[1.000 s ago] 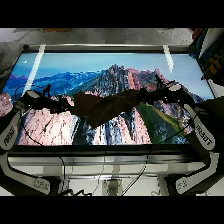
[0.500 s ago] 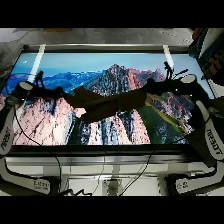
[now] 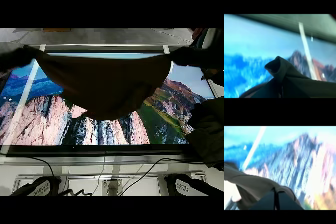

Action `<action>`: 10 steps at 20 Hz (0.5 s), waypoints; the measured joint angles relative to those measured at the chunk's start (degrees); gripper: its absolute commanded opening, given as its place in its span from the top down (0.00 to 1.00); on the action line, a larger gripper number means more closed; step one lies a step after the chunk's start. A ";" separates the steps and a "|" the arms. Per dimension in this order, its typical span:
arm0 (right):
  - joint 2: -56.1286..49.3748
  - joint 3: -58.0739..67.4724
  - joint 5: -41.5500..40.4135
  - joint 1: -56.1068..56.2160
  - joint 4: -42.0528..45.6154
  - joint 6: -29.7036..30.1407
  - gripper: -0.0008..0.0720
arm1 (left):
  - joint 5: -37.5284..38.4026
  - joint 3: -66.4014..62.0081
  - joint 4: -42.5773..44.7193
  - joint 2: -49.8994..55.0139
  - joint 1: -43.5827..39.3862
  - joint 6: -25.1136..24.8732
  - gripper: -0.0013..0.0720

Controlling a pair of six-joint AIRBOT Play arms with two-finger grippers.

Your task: Fold the clothes and pants, and hang the long-sleeved shirts on hangers.

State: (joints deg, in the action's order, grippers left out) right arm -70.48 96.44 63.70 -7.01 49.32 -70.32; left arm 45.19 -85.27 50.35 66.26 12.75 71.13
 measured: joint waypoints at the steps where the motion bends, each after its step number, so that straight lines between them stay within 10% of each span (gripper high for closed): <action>1: 1.97 1.29 -0.02 -0.04 0.24 0.00 0.97 | -1.42 -0.04 0.07 -3.02 0.15 0.00 0.97; 10: 22.82 8.11 0.26 -0.11 1.79 0.00 0.97 | -8.79 -0.22 9.99 -30.03 0.74 -0.04 0.97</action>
State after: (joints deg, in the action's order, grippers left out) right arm -47.66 104.55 63.96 -7.11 51.11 -70.32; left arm 36.40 -85.49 60.34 36.23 13.50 71.09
